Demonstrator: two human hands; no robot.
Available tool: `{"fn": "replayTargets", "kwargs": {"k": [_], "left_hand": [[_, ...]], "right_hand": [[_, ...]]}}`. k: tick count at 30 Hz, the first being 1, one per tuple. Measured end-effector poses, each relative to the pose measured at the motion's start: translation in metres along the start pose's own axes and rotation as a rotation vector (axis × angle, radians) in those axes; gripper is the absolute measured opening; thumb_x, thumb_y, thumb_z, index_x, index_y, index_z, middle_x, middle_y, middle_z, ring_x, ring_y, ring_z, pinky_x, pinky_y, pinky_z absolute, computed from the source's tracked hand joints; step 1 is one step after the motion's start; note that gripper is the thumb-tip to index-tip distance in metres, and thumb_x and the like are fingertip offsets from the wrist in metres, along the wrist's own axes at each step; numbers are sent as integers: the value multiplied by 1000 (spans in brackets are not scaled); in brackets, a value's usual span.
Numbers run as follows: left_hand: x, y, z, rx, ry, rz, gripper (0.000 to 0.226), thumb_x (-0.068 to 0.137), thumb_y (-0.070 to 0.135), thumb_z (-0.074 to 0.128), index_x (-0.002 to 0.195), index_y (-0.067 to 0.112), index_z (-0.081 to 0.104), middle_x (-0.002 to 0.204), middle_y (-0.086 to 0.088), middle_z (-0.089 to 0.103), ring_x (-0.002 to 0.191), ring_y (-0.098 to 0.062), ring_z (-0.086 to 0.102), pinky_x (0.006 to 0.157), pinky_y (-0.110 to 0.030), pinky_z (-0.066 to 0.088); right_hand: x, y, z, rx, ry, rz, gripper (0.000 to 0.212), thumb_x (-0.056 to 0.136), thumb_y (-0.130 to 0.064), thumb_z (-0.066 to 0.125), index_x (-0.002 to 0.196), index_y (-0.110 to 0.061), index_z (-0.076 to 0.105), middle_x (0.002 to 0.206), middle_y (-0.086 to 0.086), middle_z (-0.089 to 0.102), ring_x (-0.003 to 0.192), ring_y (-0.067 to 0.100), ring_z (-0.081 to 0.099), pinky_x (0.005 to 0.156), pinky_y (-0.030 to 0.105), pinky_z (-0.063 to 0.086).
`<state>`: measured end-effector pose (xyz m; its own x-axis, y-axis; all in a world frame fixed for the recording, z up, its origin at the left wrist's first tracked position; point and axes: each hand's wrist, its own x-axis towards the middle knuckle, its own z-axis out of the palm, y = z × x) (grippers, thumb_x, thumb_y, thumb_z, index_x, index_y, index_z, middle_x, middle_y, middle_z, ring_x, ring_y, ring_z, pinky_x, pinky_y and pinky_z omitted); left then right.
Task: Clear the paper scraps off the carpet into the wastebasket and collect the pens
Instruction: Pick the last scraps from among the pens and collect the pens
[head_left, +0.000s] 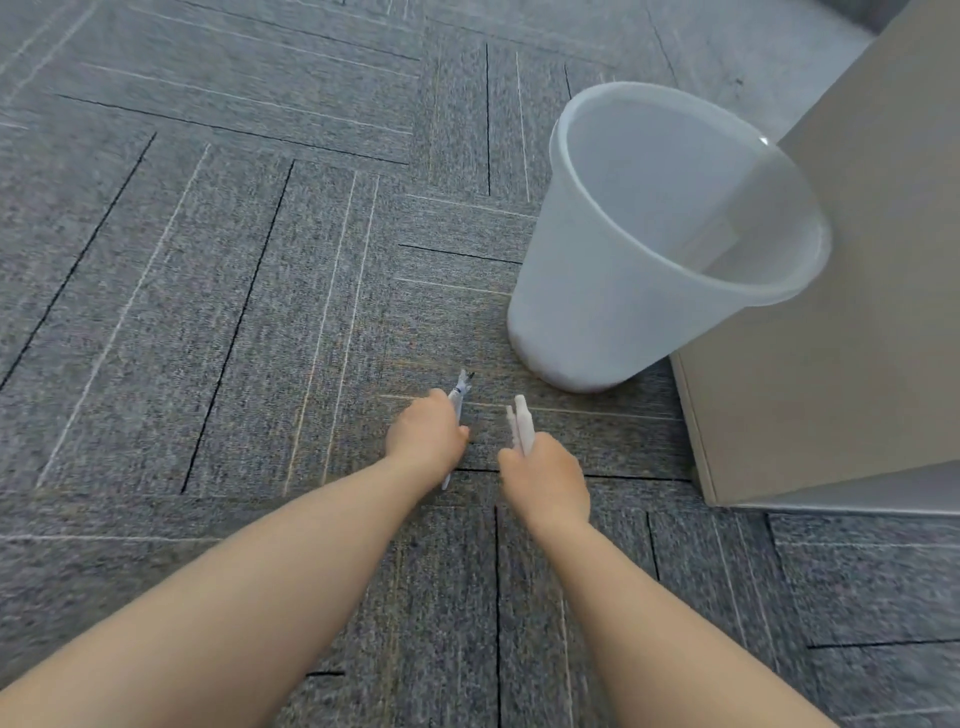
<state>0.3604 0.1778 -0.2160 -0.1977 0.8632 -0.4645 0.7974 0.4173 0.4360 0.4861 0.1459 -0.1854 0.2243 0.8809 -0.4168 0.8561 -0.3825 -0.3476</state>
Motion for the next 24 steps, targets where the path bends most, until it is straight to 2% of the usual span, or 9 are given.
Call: {"fn": "replayTargets", "kwargs": {"k": [5,7,10,12,15,19,21,23,24], "left_hand": [[-2,-7,-12,-16,28,-44,28,88,30,58,102,8,49,90,-8,60,77,-26,58,62,-35,47],[-10,-15,-36,-18,71,-49,26,91,33,52,100,10,46,84,-6,59,73,-24,58,61,-35,48],[-30,-17,-97,-69,164,-21,17,93,31,44,91,14,43,76,-3,55,62,-18,51,51,-31,36],[-49,-8,-147,-149,230,-6,16,94,25,40,81,16,41,69,-2,51,56,-16,43,49,-30,28],[-78,17,-225,-299,338,59,24,95,21,39,73,16,37,62,-4,42,54,-19,36,51,-33,26],[-122,81,-325,-505,469,201,36,97,39,40,73,12,40,62,-8,40,55,-24,40,53,-35,31],[-143,120,-368,-626,458,232,45,89,60,40,66,21,43,58,-5,39,52,-24,41,54,-36,36],[-154,160,-409,-696,415,276,46,73,79,39,66,36,54,66,0,45,56,-14,46,56,-35,43],[-163,186,-425,-733,357,331,45,68,85,39,70,43,57,70,1,48,58,-5,50,55,-29,46]], "right_hand": [[22,-2,-21,245,-46,-56,10,80,-25,49,77,-15,51,72,4,57,64,31,61,66,48,57],[22,-7,-32,277,-51,-107,7,79,-22,49,80,-15,51,72,1,55,60,24,53,58,41,52],[11,-33,-51,302,-31,-226,14,83,-22,51,91,-13,57,79,2,62,64,22,52,57,37,40],[-7,-66,-68,354,-35,-279,13,83,-23,53,76,-13,52,75,1,62,60,22,50,57,38,42],[-47,-124,-115,516,-54,-323,20,78,-18,55,63,-19,42,58,-5,47,51,14,38,53,38,37],[-111,-172,-231,775,-42,-363,14,73,-22,52,62,-27,45,50,-12,40,49,10,33,49,35,32],[-140,-182,-304,907,-9,-367,19,73,-21,52,62,-36,50,46,-16,38,47,6,32,49,29,30],[-169,-187,-383,1026,74,-397,17,71,-22,53,64,-36,58,44,-21,41,47,-2,35,51,22,32],[-184,-186,-424,1066,114,-401,12,71,-22,54,65,-30,60,44,-22,42,48,-4,37,52,20,33]]}}
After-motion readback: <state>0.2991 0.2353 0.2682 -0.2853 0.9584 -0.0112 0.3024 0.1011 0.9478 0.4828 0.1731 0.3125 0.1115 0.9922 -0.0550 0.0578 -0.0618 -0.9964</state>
